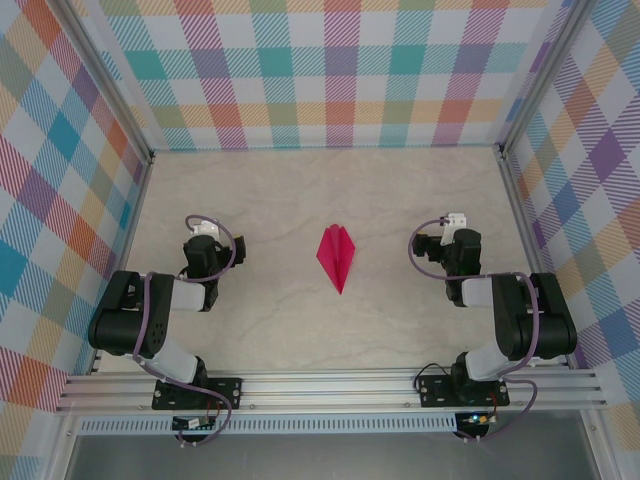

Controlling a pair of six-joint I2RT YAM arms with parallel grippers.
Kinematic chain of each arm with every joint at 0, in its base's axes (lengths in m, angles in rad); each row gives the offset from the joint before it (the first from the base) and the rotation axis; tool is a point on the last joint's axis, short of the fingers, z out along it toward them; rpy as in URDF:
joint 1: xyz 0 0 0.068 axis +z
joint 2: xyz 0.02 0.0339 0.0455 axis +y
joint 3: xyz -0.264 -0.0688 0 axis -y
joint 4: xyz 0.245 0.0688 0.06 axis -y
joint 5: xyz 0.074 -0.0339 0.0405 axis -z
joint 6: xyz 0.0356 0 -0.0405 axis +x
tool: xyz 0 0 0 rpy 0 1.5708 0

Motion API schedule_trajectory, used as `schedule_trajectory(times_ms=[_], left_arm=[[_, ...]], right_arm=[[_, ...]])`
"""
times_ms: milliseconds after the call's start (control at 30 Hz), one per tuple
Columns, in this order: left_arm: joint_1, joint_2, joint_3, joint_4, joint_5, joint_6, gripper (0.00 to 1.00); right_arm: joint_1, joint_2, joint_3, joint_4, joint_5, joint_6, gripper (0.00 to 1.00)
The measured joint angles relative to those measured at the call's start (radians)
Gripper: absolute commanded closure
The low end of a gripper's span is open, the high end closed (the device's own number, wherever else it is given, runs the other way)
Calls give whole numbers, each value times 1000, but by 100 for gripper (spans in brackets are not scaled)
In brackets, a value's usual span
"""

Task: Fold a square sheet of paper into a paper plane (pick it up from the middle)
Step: Reset both arms

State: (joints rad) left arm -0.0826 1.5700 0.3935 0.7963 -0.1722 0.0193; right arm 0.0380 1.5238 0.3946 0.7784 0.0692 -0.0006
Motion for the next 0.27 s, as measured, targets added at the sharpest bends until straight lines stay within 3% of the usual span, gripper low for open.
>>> schedule_trajectory(times_ms=[267], left_arm=[[0,0,0,0,0,0,0]], right_arm=[[-1,0,0,0,-3,0,0]])
